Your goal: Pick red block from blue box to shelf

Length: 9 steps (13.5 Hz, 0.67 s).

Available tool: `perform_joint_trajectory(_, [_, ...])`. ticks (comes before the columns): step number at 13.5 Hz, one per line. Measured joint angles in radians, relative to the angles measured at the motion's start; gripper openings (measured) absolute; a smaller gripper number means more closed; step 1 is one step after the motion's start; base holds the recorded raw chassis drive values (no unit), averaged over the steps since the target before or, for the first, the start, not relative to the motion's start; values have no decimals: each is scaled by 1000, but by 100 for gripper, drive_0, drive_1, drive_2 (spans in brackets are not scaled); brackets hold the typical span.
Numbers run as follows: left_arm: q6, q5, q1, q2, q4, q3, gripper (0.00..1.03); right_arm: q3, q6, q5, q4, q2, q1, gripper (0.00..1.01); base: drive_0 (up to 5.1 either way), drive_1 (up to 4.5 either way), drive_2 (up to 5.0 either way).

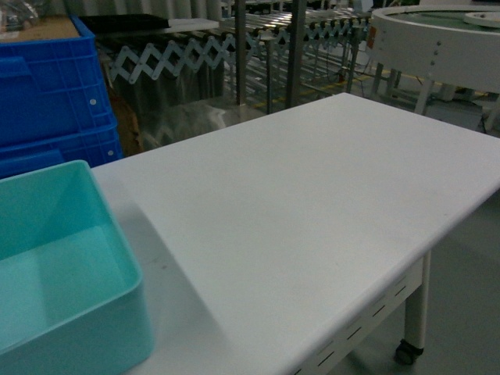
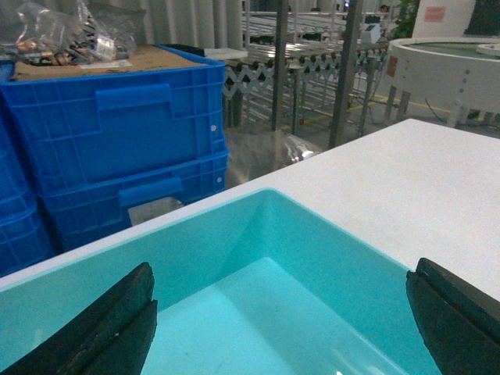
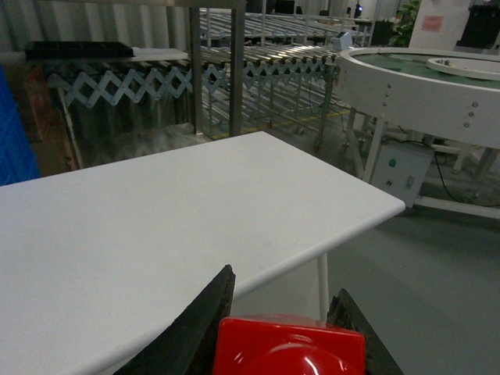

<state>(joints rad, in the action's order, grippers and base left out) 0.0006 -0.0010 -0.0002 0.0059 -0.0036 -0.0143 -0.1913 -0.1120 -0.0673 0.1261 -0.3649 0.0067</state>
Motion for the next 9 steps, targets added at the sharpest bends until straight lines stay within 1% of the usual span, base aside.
perform_joint_trajectory(9, [0, 0, 0, 0, 0, 0, 98, 0, 0, 0, 0, 0, 0, 28, -156, -156, -156])
